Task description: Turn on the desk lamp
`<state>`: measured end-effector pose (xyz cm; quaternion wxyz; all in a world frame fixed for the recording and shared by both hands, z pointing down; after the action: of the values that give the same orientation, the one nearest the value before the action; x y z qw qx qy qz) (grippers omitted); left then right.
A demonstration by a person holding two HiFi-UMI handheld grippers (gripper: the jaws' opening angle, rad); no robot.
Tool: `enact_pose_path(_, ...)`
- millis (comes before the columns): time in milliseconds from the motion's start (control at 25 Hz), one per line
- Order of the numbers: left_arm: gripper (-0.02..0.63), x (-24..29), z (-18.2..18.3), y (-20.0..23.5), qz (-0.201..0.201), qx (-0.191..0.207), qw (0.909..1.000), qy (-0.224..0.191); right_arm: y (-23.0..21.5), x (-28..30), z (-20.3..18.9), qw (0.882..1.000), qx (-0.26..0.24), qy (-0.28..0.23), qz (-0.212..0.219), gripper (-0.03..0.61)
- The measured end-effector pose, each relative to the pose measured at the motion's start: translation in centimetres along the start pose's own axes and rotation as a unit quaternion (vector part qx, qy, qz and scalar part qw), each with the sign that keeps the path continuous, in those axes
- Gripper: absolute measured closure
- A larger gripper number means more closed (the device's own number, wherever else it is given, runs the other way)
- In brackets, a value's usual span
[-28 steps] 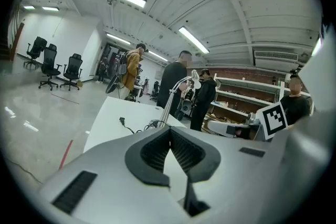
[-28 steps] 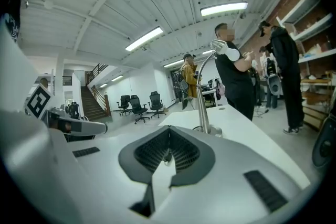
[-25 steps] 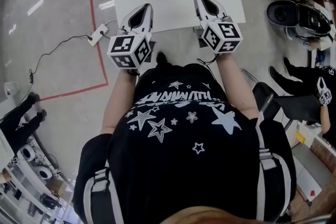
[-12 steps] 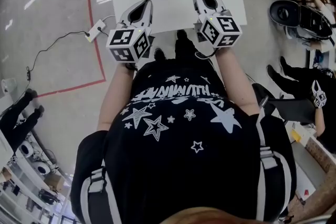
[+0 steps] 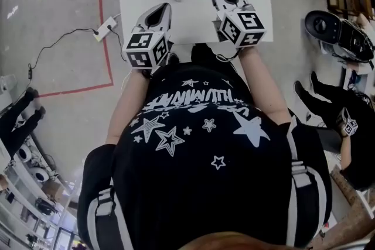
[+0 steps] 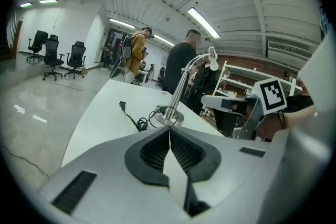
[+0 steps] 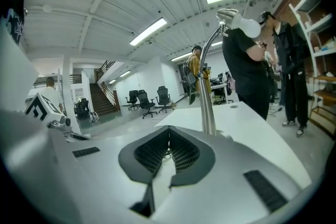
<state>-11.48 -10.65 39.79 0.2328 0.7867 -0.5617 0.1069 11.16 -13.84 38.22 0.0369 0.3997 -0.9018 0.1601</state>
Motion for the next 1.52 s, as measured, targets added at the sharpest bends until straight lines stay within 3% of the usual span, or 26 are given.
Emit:
enact_pose_path(280,0.603,3.6,-1.3,-1.2,0.025,0.003,0.999,0.039,-3.3,0.8,-0.1,0.999,0.003,0.024,0.024,0.574)
enact_pose_path(560,0.6,5.7,-3.5,-1.4,0.08,0.011,0.9945,0.067,-5.1,1.4,-1.3,0.998,0.004,0.034,0.051,0.574)
enact_pose_path(640,0.554,6.4,-3.7,-1.4,0.089,0.008,0.9929,0.079,-5.4,1.8,-1.4,0.997,0.005,0.043,0.06,0.574)
enact_pose_path(1000,0.48,8.8,-5.5,-2.6,0.113,0.011,0.9868,0.115,-6.9,1.5,-2.2,0.995,0.008,0.054,0.081,0.574)
enact_pose_path(1520,0.469,10.9,-6.2,-2.2,0.151,-0.012,0.9782,0.143,-8.5,1.6,-3.1,0.993,0.017,0.065,0.094,0.574)
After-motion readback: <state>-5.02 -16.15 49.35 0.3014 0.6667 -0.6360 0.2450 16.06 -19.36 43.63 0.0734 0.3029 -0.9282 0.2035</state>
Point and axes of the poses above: the fingertips, and each gripper's own axes: x forward along the fingers, y to its left, z out of its top, the point moved 9 cm from there along -x, backward along the fingers, and after that the axes turned 15 degrees about z, right-handed, at the moved point
